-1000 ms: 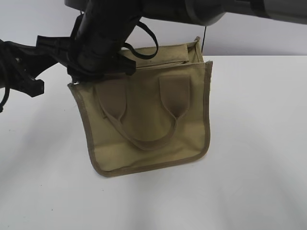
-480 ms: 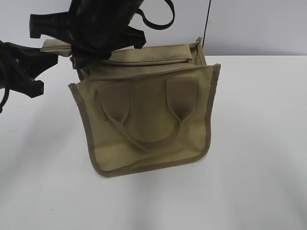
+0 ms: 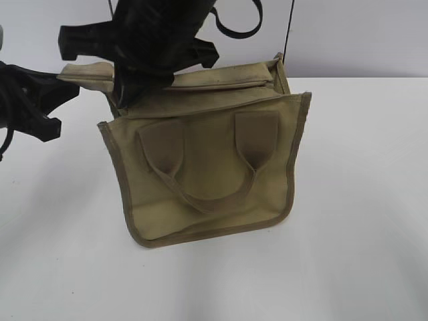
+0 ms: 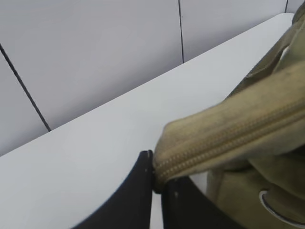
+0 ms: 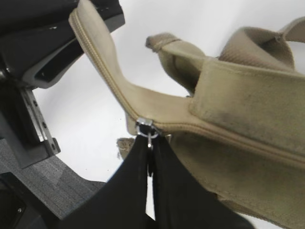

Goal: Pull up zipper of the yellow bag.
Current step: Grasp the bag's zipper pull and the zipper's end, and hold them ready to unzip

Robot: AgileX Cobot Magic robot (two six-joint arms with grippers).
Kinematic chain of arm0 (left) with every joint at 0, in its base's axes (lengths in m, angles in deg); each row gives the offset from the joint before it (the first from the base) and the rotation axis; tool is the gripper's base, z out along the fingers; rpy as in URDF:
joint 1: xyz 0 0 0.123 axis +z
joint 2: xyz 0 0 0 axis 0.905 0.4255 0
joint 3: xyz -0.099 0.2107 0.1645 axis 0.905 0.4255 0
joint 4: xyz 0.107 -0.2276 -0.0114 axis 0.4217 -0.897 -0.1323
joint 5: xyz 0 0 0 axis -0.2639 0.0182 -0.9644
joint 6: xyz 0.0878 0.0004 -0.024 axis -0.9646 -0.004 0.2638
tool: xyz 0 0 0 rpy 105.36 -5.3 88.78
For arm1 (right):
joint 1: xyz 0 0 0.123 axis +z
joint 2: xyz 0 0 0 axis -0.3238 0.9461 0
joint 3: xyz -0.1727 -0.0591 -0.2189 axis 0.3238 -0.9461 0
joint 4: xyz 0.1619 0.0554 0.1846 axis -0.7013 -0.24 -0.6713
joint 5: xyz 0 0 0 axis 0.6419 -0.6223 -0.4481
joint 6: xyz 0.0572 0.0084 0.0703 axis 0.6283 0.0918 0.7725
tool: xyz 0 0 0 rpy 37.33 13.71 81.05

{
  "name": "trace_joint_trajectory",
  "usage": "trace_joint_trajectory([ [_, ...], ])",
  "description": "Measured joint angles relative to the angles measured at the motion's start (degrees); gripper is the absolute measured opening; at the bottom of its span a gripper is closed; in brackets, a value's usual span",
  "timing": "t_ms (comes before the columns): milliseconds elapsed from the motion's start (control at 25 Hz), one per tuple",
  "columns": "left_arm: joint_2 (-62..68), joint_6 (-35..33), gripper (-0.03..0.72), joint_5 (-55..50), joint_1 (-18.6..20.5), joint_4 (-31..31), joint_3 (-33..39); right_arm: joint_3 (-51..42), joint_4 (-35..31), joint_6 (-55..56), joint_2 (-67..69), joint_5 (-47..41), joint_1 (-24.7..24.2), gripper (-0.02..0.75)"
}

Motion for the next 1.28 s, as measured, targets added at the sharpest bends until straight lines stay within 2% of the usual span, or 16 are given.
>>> trace_joint_trajectory([
  [280, -0.17, 0.00, 0.008, -0.46, -0.31, -0.12, 0.00, 2.57, -12.69, -6.75, 0.06, -7.63, -6.76, -0.015],
  [440, -0.34, 0.00, 0.008, -0.62, -0.49, -0.18, 0.00, 2.63, -16.40, -9.40, 0.12, -10.27, -10.07, -0.015],
  [640, -0.34, 0.00, 0.008, -3.27, -0.49, -1.63, 0.00, 2.63, -17.71, -12.28, 0.12, -12.59, -14.12, -0.015],
  [880, -0.34, 0.00, 0.008, -5.38, -0.49, -2.99, 0.00, 2.63, -18.88, -13.73, 0.78, -13.02, -16.25, -0.015],
  [1280, -0.34, 0.00, 0.008, -8.65, -0.31, -4.55, 0.00, 2.63, -13.57, -13.87, 0.90, -14.09, -22.89, -0.015],
])
